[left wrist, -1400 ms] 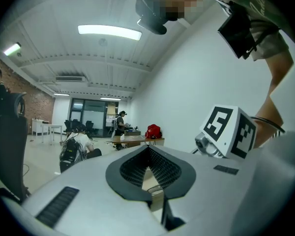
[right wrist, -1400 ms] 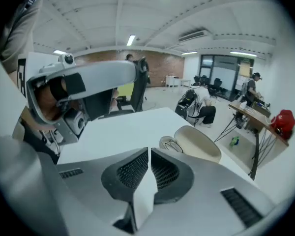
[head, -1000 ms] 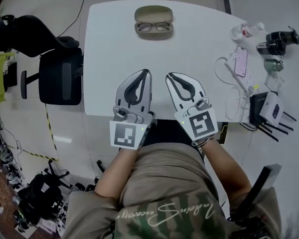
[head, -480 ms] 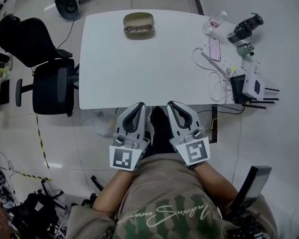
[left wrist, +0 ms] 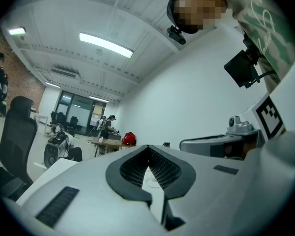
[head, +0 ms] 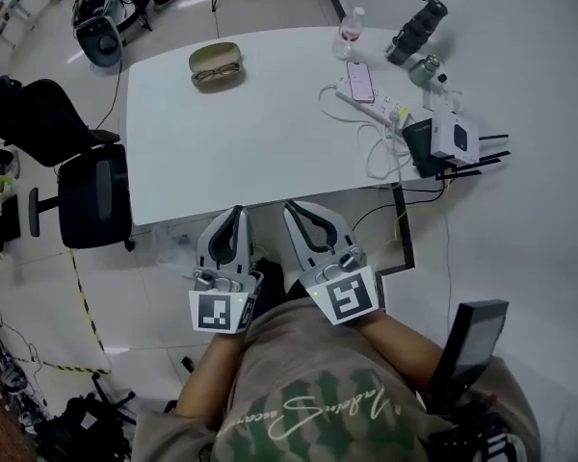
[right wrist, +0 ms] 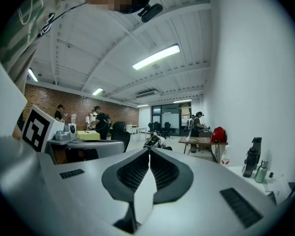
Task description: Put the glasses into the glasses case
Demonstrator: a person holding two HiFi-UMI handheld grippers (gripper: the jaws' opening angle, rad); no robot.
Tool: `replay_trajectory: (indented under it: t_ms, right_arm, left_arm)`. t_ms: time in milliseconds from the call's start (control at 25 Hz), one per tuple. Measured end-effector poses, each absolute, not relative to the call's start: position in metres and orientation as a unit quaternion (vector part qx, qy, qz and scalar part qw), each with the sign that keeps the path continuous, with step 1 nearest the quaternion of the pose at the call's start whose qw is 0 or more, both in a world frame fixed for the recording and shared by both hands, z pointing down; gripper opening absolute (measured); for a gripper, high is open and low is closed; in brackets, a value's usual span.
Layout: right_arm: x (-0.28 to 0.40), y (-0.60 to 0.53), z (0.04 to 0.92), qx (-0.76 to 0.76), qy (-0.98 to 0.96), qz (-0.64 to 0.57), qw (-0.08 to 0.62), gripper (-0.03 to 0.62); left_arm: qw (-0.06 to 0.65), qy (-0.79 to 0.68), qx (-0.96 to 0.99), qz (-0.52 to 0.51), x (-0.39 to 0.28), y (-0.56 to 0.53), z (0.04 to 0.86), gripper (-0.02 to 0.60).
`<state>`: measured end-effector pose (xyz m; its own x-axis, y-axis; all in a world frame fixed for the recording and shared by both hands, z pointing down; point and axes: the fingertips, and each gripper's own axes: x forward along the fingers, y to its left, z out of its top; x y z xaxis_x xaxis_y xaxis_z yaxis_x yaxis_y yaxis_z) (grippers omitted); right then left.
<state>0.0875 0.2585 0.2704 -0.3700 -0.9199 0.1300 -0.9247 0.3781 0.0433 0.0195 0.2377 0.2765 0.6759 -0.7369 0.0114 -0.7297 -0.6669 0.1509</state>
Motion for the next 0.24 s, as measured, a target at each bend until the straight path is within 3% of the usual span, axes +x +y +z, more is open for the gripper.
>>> replay_trajectory:
  t_ms: [240]
  right_arm:
    - [0.133,0.263,0.283,0.529,-0.845,0.039,0.073,0.021]
  left_arm:
    - [0.065,-0.423,0.902,-0.049,0.072,0.245,0.257,0.005]
